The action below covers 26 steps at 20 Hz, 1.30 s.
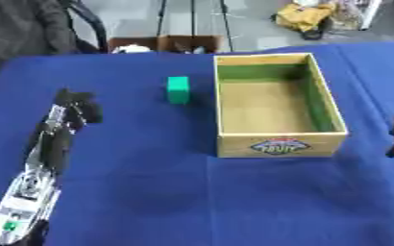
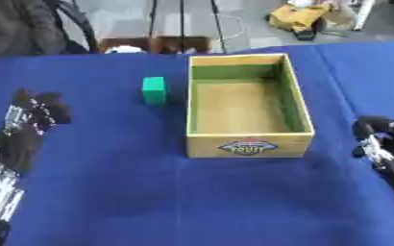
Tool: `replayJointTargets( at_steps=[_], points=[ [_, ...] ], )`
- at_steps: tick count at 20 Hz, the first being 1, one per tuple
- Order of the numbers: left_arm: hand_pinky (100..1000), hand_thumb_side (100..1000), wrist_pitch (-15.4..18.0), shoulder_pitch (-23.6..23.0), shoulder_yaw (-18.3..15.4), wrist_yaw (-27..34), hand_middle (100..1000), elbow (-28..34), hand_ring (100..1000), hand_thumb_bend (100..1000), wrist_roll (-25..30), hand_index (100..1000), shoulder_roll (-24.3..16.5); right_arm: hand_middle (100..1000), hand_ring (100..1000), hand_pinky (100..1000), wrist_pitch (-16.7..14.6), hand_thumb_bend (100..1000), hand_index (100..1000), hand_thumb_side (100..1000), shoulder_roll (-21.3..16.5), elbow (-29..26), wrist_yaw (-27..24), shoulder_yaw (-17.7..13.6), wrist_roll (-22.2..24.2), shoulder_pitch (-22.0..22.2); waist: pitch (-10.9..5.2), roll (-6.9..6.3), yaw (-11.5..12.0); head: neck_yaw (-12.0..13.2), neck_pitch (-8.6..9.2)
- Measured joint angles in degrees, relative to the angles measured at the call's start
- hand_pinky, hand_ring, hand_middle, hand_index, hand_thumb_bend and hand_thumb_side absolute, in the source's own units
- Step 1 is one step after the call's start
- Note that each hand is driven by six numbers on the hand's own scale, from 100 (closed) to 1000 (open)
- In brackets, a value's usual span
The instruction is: Pick up objects on the table and place them in the box.
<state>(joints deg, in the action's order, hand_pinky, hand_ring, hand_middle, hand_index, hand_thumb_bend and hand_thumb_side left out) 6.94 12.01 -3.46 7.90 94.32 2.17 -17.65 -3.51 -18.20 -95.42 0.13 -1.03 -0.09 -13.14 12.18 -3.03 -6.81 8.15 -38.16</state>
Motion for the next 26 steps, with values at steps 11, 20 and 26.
replayJointTargets(
  at_steps=[11, 20, 26],
  points=[
    [688, 905, -0.02, -0.17, 0.0, -0.02, 588, 0.0, 629, 533, 0.2, 783, 0.0, 569, 439, 481, -0.12, 382, 754, 607, 0.0, -0.33, -0.05, -0.02, -0.36, -0.41, 0.0, 0.03, 0.0, -0.13, 0.0],
    [711, 600, -1.92, 8.06, 0.84, -7.81, 659, 0.29, 679, 590, 4.69, 818, -8.02, 569, 439, 481, -0.06, 385, 754, 607, -0.02, -0.33, -0.05, 0.0, -0.33, -0.11, -0.89, -0.02, -0.08, 0.04, -0.02],
    [728, 522, -0.94, 21.48, 5.65, -28.44, 709, -6.06, 720, 720, 14.28, 830, -18.43, 568, 438, 480, -0.02, 388, 754, 606, -0.02, -0.32, -0.05, 0.4, 0.07, 0.03, -1.23, -0.1, -1.52, 0.97, -0.04]
  ],
)
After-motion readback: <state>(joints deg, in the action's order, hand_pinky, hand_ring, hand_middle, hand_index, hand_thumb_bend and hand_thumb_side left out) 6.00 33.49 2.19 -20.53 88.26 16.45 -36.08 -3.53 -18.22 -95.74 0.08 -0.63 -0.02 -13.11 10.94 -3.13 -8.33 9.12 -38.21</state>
